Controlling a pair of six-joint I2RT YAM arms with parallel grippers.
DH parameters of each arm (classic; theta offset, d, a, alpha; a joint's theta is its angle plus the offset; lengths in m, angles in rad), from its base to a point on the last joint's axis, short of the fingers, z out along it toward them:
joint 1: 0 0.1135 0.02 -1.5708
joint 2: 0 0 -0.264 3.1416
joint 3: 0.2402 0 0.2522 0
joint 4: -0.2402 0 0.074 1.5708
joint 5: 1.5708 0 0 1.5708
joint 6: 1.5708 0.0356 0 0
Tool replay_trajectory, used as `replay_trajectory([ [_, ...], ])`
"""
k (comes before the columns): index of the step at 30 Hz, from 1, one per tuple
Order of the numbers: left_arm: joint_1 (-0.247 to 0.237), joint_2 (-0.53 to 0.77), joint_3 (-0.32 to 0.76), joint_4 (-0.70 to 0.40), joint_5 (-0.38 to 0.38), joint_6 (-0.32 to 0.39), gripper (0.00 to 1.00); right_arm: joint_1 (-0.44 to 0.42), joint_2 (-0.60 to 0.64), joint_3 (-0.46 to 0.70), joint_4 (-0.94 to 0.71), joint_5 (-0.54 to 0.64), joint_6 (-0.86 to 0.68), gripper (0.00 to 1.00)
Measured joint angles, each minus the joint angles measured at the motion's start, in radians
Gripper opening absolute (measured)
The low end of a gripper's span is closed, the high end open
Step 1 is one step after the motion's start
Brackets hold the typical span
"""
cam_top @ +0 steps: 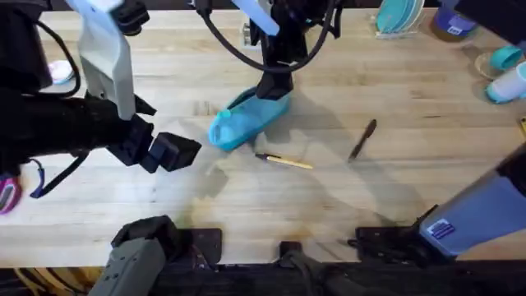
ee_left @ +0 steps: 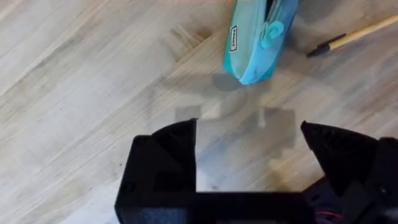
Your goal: Unzip the bag, pick up the pens from the table one at a time and place them inside, then zip the bag closed.
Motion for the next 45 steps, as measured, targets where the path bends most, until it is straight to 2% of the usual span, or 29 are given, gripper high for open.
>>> replay_trajectory([
  [14, 0.0, -0.008, 0.0, 0.0, -0.006, 0.0, 0.993, 0.0, 0.0, 0.0, 0.003, -0.001, 0.001, 0.995],
  [15, 0.0, -0.008, 0.0, 0.0, -0.006, 0.0, 0.993, 0.0, 0.0, 0.0, 0.014, -0.001, -0.002, 0.703],
  [19, 0.0, -0.008, 0.0, 0.0, -0.006, 0.0, 0.993, 0.0, 0.0, 0.0, 0.009, -0.002, -0.002, 0.122],
  [20, 0.0, -0.008, 0.0, 0.0, -0.006, 0.0, 0.993, 0.0, 0.0, 0.0, 0.004, -0.005, 0.0, 0.06],
  [22, 0.0, -0.008, 0.0, 0.0, -0.006, 0.0, 0.993, 0.0, 0.0, 0.0, -0.017, -0.038, 0.001, 0.034],
  [33, 0.0, -0.008, 0.0, 0.0, -0.006, 0.0, 0.993, 0.0, 0.007, -0.001, -0.022, -0.065, -0.053, 0.034],
  [45, 0.0, -0.008, 0.0, 0.0, -0.006, 0.0, 0.993, 0.0, 0.093, -0.002, -0.019, -0.065, -0.07, 0.033],
])
